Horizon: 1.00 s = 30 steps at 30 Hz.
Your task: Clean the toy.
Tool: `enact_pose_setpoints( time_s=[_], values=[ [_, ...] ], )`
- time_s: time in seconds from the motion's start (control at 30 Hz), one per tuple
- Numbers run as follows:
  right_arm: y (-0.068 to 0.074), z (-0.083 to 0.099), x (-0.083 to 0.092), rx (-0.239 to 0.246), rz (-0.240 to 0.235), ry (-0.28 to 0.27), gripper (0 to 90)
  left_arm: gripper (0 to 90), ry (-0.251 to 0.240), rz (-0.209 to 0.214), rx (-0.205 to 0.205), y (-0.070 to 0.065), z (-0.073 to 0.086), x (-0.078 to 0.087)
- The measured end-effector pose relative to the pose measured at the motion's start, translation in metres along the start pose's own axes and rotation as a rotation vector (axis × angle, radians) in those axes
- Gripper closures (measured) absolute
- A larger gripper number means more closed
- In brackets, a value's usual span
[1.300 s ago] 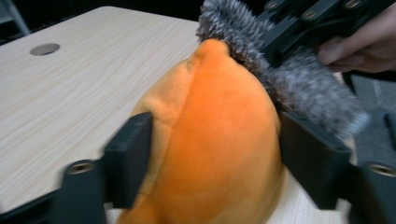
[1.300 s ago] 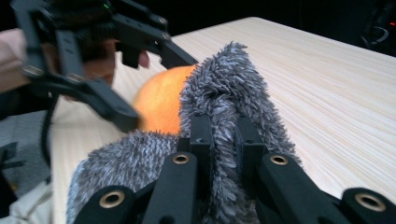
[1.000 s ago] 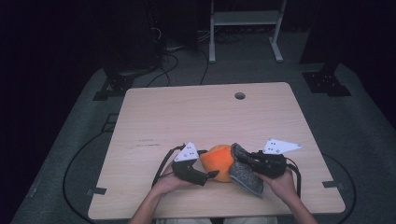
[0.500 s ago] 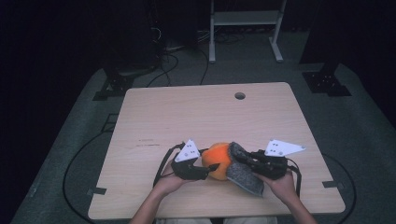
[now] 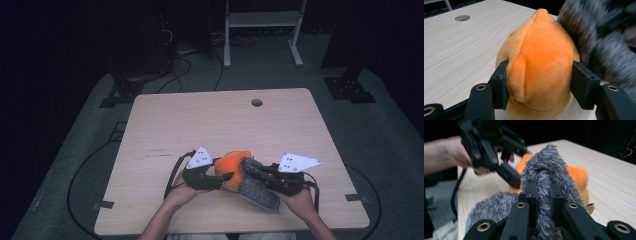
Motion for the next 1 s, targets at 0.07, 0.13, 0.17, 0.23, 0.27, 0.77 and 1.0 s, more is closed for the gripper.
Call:
enact_pose_setpoints(
  time_s=[0.07,0.13,0.17,0.23,0.27,0.77,1.0],
  values=[
    [-0.004,0.008,-0.002,-0.011,0.008,0.014,80.4,39.6,0.001,-0.006,0.013,0.001,0.001,0.001],
    [-0.015,0.014,-0.001,-0.018,0.049,0.038,80.4,39.7,-0.006,-0.013,0.035,0.004,0.0,0.002],
    [-0.021,0.018,0.001,-0.026,0.076,0.054,80.4,39.7,-0.009,-0.015,0.047,0.005,0.0,0.002],
    [-0.027,0.021,0.003,-0.047,0.1,0.059,80.4,39.7,-0.013,-0.016,0.049,0.006,0.0,0.003],
    [-0.024,0.018,0.004,-0.05,0.092,0.044,80.4,39.7,-0.012,-0.017,0.05,0.006,0.0,0.002],
    [-0.031,0.026,0.008,-0.069,0.081,0.05,80.3,39.8,-0.037,-0.028,-0.071,0.001,0.005,-0.014],
    [-0.031,0.011,0.021,-0.086,0.083,-0.009,80.3,44.4,-0.036,0.004,-0.097,-0.004,0.005,-0.017]
  ],
)
Point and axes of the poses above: each handheld gripper's, and its own axes: x roughly backward along the jaws, z roughly out of its underside, y roughly to its left, the point moved 9 cm from there along -x, roughly forward along the jaws, and after that the axes turned 10 degrees about -y, right-handed, at the moved point
